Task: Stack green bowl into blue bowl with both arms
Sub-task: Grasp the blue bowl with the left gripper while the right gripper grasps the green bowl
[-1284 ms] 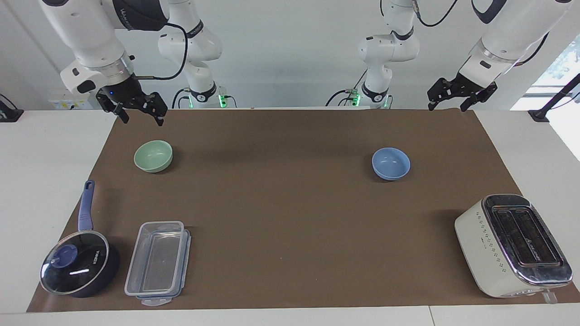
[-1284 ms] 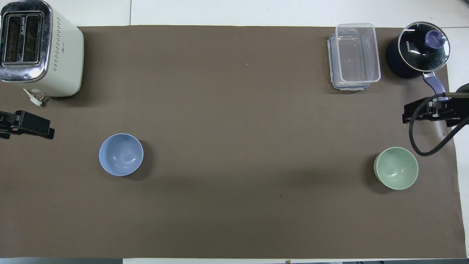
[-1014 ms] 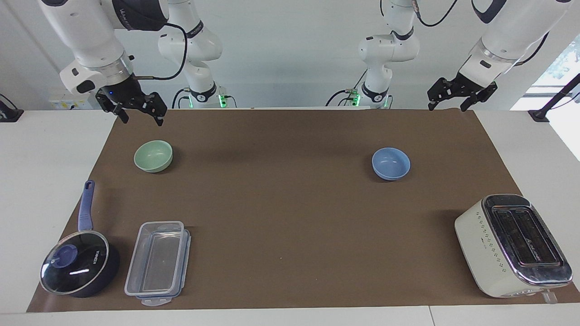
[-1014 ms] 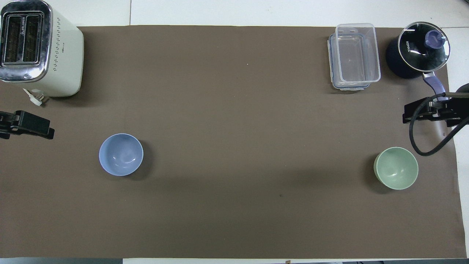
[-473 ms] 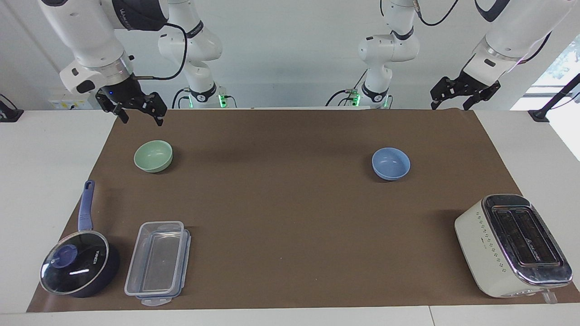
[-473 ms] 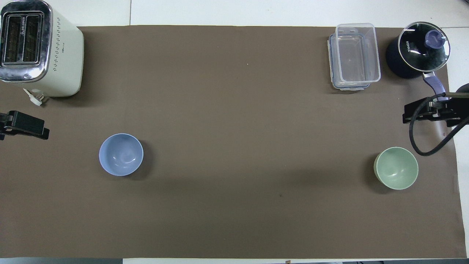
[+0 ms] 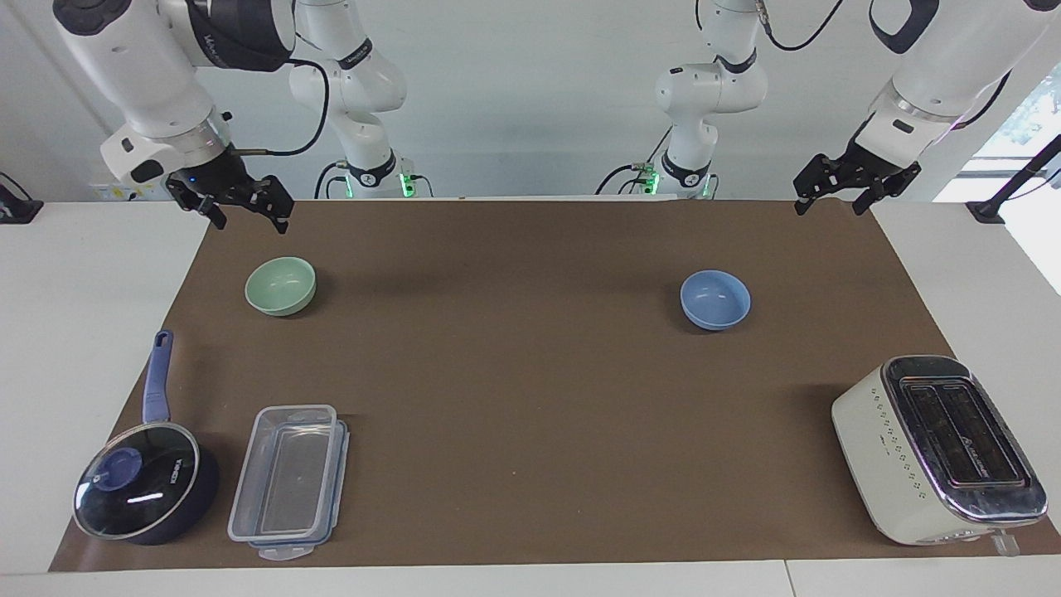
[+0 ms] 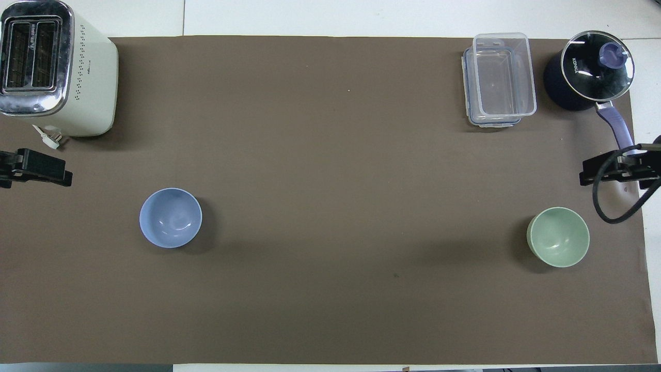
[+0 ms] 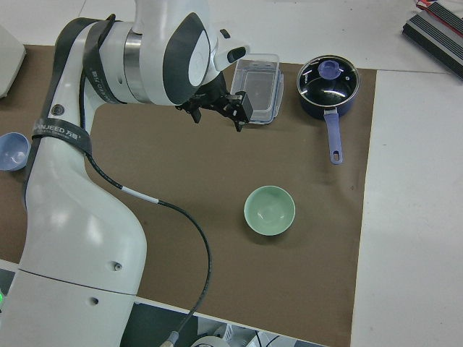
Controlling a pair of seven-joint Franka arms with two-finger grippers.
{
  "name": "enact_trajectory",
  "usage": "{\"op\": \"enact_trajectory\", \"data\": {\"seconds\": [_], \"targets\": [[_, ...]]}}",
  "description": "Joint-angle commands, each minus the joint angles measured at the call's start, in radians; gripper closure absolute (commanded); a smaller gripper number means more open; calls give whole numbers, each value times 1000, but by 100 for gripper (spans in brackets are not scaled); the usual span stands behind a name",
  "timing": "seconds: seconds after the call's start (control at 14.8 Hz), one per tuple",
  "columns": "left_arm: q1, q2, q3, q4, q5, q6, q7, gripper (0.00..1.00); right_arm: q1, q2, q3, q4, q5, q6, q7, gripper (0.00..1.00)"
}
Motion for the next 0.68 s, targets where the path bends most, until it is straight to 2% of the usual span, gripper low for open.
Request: {"op": "enact_trajectory", "data": {"seconds": [0.0,0.2,0.34,0.47,0.61], "targets": [[-9,-28,-3,-132,21,106,-10,0,-75,-118,3,-222,5,132,-99,0],[-11,-33,-4,-280,21,239,-7,0,-135,-216,0,-456,5,353,-189,0],[-11,-24,-6,-363,21,314,1,0,-158,-253,0,-558,5,444,-247,0],[-23,-17,-4,-462,21,414,3,0,-193,-244,-1,-606,5,484,-289,0],[-35,-14,-4,-544,22,501,15,2,-215,-229,-1,-666,5,580,-316,0]]}}
